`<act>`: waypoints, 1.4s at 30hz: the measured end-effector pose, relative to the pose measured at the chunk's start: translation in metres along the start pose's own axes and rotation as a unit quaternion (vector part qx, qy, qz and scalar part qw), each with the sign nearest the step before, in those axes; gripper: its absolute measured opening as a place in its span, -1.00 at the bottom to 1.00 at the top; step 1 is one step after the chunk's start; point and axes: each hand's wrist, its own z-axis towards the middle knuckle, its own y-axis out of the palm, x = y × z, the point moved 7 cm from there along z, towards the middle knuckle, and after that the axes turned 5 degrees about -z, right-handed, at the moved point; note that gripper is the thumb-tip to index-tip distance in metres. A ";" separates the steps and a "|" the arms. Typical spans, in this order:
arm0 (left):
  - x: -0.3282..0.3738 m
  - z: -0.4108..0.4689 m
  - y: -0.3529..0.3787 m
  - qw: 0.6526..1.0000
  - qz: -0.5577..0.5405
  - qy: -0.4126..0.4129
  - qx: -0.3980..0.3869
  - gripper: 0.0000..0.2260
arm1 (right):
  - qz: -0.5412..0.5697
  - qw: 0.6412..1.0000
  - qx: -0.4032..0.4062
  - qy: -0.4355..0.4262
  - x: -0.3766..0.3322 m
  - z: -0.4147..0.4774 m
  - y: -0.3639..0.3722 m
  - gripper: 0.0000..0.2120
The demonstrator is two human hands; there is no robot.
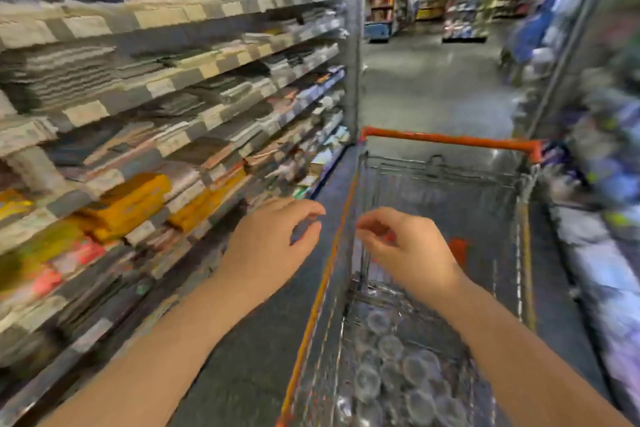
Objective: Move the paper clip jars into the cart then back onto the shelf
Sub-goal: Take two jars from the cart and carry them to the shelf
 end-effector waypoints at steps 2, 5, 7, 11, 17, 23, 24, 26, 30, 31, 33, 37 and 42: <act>0.012 0.017 0.052 0.999 -0.020 0.001 -0.031 -0.79 | 0.001 0.999 0.015 0.032 0.050 -0.011 -0.009 -0.89; 0.021 0.029 0.123 0.996 -0.040 0.008 -0.081 -0.73 | -0.015 0.995 -0.003 0.096 0.117 -0.027 -0.002 -0.84; 0.021 0.028 0.166 0.991 -0.054 0.006 -0.122 -0.73 | -0.014 0.990 -0.013 0.141 0.154 -0.040 0.010 -0.83; 0.007 0.023 0.235 0.977 -0.083 -0.034 -0.193 -0.81 | -0.002 0.974 -0.052 0.220 0.205 -0.063 0.043 -0.81; -0.019 0.004 0.321 0.954 -0.108 -0.047 -0.274 -0.75 | 0.005 0.945 -0.094 0.313 0.252 -0.086 0.103 -0.78; -0.051 -0.054 0.415 0.915 -0.062 -0.051 -0.395 -0.56 | -0.028 0.887 -0.107 0.449 0.306 -0.139 0.168 -0.56; -0.059 -0.066 0.430 0.908 -0.045 -0.056 -0.412 -0.51 | -0.048 0.876 -0.114 0.466 0.313 -0.150 0.177 -0.52; -0.073 -0.087 0.453 0.894 -0.009 -0.061 -0.443 -0.41 | -0.072 0.851 -0.126 0.505 0.324 -0.171 0.191 -0.44; -0.096 -0.116 0.486 0.860 0.017 -0.093 -0.501 -0.23 | -0.078 0.802 -0.155 0.571 0.341 -0.206 0.223 -0.31; -0.101 -0.120 0.493 0.853 0.019 -0.099 -0.513 -0.20 | -0.072 0.792 -0.159 0.585 0.345 -0.213 0.231 -0.30; -0.110 -0.124 0.508 0.844 0.026 -0.103 -0.525 -0.16 | -0.063 0.780 -0.152 0.604 0.351 -0.223 0.239 -0.28; -0.122 -0.130 0.534 0.821 0.047 -0.097 -0.561 -0.17 | -0.034 0.762 -0.135 0.632 0.364 -0.241 0.254 -0.21; -0.125 -0.130 0.553 0.827 0.040 -0.075 -0.556 -0.20 | -0.037 0.749 -0.096 0.654 0.377 -0.255 0.259 -0.19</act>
